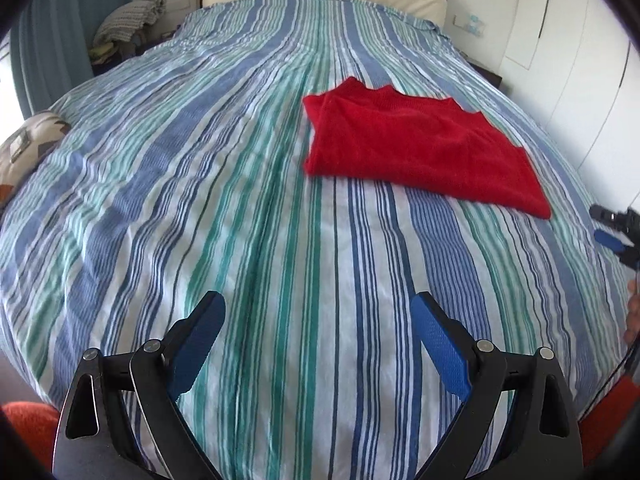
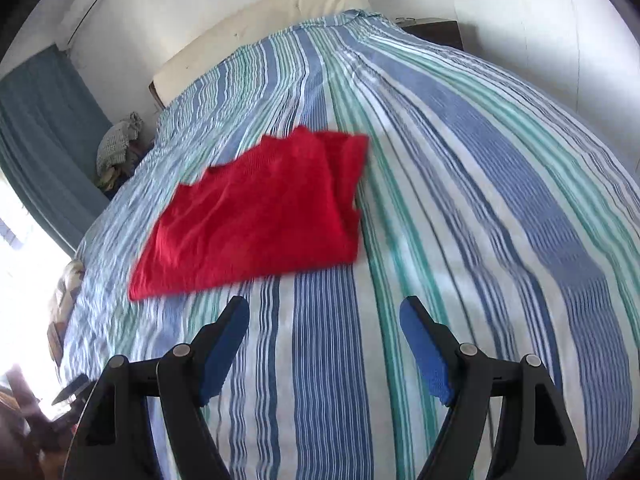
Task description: Fold small clothes
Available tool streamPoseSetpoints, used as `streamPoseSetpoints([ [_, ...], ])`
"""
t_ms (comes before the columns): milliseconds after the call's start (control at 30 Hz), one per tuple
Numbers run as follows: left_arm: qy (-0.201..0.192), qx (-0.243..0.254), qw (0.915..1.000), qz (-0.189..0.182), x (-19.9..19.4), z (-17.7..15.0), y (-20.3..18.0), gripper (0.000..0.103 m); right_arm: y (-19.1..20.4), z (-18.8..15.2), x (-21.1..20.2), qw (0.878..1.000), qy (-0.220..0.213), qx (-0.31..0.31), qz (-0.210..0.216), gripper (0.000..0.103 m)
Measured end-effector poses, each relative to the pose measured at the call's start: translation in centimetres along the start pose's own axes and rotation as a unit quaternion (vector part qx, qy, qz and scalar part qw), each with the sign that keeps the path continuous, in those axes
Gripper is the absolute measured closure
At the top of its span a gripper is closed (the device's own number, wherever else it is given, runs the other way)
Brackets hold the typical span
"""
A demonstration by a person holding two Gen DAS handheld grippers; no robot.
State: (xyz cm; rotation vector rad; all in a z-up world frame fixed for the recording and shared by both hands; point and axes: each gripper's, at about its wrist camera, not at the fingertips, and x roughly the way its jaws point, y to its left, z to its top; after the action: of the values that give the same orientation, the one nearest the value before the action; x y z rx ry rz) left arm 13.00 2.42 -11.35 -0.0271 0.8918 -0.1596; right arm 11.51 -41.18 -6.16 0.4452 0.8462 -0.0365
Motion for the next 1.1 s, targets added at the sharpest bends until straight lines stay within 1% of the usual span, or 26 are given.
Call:
streamPoseSetpoints([
  [100, -0.006, -0.007, 1.0000, 0.001, 1.0, 0.2, 0.9, 0.008, -1.4, 5.2, 2.4, 0.999, 0.004, 0.042, 0.033, 0.026],
  [167, 0.001, -0.015, 0.9999, 0.004, 2.0, -0.6, 1.6, 0.008, -2.4, 7.3, 4.9, 0.996, 0.021, 0.065, 0.053, 0.026],
  [233, 0.017, -0.021, 0.9996, 0.005, 3.3, -2.2, 2.1, 0.008, -3.4, 8.6, 7.9, 0.993, 0.043, 0.091, 0.065, 0.026],
  [300, 0.044, -0.015, 0.9988, 0.013, 4.5, -3.4, 2.2, 0.008, -4.1, 8.8, 11.0, 0.988, 0.060, 0.118, 0.074, 0.026],
  [367, 0.035, 0.001, 0.9992, 0.021, 4.6, -3.5, 1.7, 0.008, -4.3, 8.4, 13.5, 0.985, 0.073, 0.135, 0.083, 0.026],
  [400, 0.029, 0.010, 0.9993, 0.019, 4.5, -3.3, 1.4, 0.007, -4.2, 7.9, 14.9, 0.981, 0.084, 0.144, 0.098, 0.031],
  [433, 0.026, 0.022, 0.9993, 0.017, 4.7, -3.1, 1.1, 0.006, -4.0, 7.5, 15.7, 0.979, 0.089, 0.144, 0.110, 0.047],
  [467, 0.025, 0.029, 0.9991, 0.019, 4.9, -3.1, 1.0, 0.006, -3.5, 7.4, 16.2, 0.981, 0.090, 0.137, 0.106, 0.076],
  [500, 0.026, 0.031, 0.9990, 0.020, 5.1, -3.1, 1.0, 0.006, -3.1, 7.2, 16.6, 0.984, 0.092, 0.130, 0.082, 0.089],
  [533, 0.028, 0.028, 0.9990, 0.019, 5.2, -3.1, 1.1, 0.005, -2.9, 7.2, 16.8, 0.984, 0.093, 0.134, 0.074, 0.093],
  [600, 0.031, 0.016, 0.9993, 0.013, 5.3, -2.8, 1.4, 0.005, -2.0, 7.8, 16.1, 0.987, 0.081, 0.132, 0.047, 0.093],
  [633, 0.033, 0.011, 0.9994, 0.011, 5.2, -2.8, 1.6, 0.005, -0.9, 8.5, 15.4, 0.990, 0.076, 0.117, 0.037, 0.093],
  [667, 0.035, 0.006, 0.9993, 0.009, 5.1, -2.7, 1.8, 0.005, 0.8, 9.4, 14.5, 0.993, 0.069, 0.088, 0.031, 0.093],
  [700, 0.037, 0.001, 0.9993, 0.009, 5.1, -2.6, 1.9, 0.005, 3.1, 10.4, 13.5, 0.996, 0.061, 0.053, 0.037, 0.093],
  [767, 0.043, -0.011, 0.9990, 0.009, 5.2, -2.3, 2.4, 0.005, 7.7, 11.7, 12.2, 0.997, 0.055, 0.006, 0.058, 0.093],
  [867, 0.045, -0.031, 0.9985, 0.000, 5.2, -1.9, 3.0, 0.005, 16.1, 12.5, 12.0, 0.991, 0.065, -0.058, 0.101, 0.093],
  [900, 0.044, -0.035, 0.9984, -0.001, 5.1, -1.8, 3.3, 0.005, 19.2, 12.4, 12.6, 0.987, 0.073, -0.079, 0.117, 0.093],
  [967, 0.041, -0.044, 0.9982, 0.003, 4.9, -1.7, 3.9, 0.005, 23.4, 11.5, 14.0, 0.982, 0.085, -0.100, 0.137, 0.093],
  [1000, 0.039, -0.048, 0.9980, 0.006, 4.7, -1.7, 4.3, 0.005, 25.6, 10.6, 15.2, 0.979, 0.091, -0.114, 0.140, 0.093],
  [1033, 0.040, -0.054, 0.9978, 0.008, 4.6, -1.7, 4.7, 0.005, 27.0, 9.8, 16.3, 0.978, 0.096, -0.121, 0.138, 0.093],
  [1067, 0.041, -0.058, 0.9974, 0.009, 4.5, -1.7, 5.0, 0.005, 28.2, 8.9, 17.6, 0.978, 0.104, -0.124, 0.134, 0.092],
  [1100, 0.044, -0.062, 0.9971, 0.012, 4.5, -1.8, 5.3, 0.005, 29.4, 7.6, 19.6, 0.975, 0.124, -0.126, 0.132, 0.088],
])
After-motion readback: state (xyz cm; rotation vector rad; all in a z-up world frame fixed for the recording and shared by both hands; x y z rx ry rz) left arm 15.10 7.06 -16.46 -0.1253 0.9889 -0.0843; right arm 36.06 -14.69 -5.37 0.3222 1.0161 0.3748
